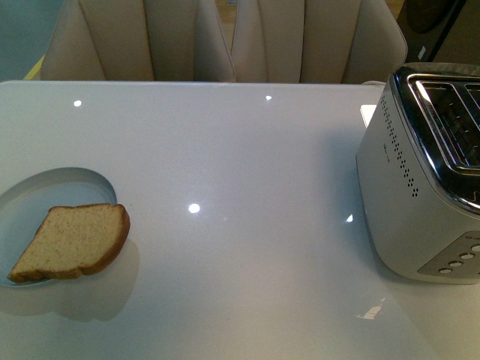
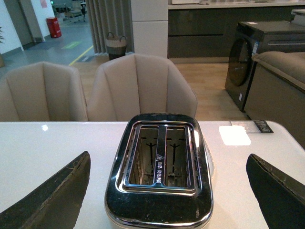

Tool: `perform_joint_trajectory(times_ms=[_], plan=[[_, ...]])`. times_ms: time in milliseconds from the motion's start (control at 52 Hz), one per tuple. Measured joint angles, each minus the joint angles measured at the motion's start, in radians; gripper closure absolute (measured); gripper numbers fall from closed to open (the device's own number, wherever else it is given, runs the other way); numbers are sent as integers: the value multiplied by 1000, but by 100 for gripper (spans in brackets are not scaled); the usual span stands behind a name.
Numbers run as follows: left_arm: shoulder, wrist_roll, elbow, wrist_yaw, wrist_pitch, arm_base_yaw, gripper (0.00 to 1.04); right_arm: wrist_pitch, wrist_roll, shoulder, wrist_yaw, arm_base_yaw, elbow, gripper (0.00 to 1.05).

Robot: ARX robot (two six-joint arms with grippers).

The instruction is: Left arm holds plate, right arm toasts bread

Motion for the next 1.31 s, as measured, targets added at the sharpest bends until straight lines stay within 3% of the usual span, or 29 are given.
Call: perform_joint_trajectory(times_ms=[654, 750, 846, 1038, 1308], plan=[[0, 0, 0, 0, 0, 0, 7, 0, 0, 0, 0, 0, 0, 9], [144, 5, 102, 219, -250, 64, 7, 0, 0, 0, 0, 0, 0, 9], [293, 9, 154, 326, -330, 103, 7, 0, 0, 0, -1, 0, 0, 9], [643, 50, 221, 418, -47, 214, 7, 0, 0, 0, 0, 0, 0, 9], [1278, 179, 369, 372, 423, 346, 7, 0, 0, 0, 0, 0, 0, 9]])
